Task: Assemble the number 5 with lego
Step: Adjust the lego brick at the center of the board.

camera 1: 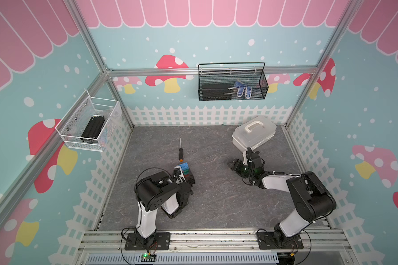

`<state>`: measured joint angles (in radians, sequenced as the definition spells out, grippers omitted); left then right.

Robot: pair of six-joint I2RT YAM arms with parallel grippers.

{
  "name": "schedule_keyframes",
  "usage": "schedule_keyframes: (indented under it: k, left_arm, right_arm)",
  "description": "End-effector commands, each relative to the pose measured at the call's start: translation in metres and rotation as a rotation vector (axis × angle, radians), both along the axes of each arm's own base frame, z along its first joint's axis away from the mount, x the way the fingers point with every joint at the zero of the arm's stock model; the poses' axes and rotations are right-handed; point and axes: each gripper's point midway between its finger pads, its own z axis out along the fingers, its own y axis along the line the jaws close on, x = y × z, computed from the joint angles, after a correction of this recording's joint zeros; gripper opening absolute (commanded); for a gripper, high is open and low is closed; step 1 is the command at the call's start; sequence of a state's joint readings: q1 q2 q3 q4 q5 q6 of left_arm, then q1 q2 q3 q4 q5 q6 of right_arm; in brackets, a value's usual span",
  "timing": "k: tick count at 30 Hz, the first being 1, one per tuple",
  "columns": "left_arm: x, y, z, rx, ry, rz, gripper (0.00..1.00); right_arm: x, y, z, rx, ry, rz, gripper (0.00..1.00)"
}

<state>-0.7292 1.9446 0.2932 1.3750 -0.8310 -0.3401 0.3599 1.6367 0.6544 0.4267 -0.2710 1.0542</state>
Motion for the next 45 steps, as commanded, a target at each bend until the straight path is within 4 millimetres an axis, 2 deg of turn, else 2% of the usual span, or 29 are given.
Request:
schedule_keyframes:
  k: [1, 13, 27, 38, 45]
  left_arm:
    - [0.002, 0.001, 0.014, -0.045, -0.046, 0.005, 0.9]
    - [0.0, 0.002, 0.016, -0.051, -0.047, -0.001, 0.73]
    - [-0.003, 0.001, 0.016, -0.039, -0.041, -0.026, 0.59]
    - [-0.008, -0.007, 0.025, -0.021, -0.027, -0.08, 0.58]
    - [-0.006, -0.02, 0.033, -0.004, 0.041, -0.142, 0.57]
  right_arm:
    - [0.007, 0.001, 0.007, 0.008, -0.028, 0.002, 0.69]
    - [0.009, 0.003, 0.005, 0.013, -0.027, 0.006, 0.67]
    - [0.01, 0.004, 0.004, 0.02, -0.027, 0.011, 0.66]
    - [0.01, 0.004, 0.004, 0.019, -0.03, 0.013, 0.65]
    - [0.011, 0.003, 0.013, 0.016, -0.06, 0.013, 0.65]
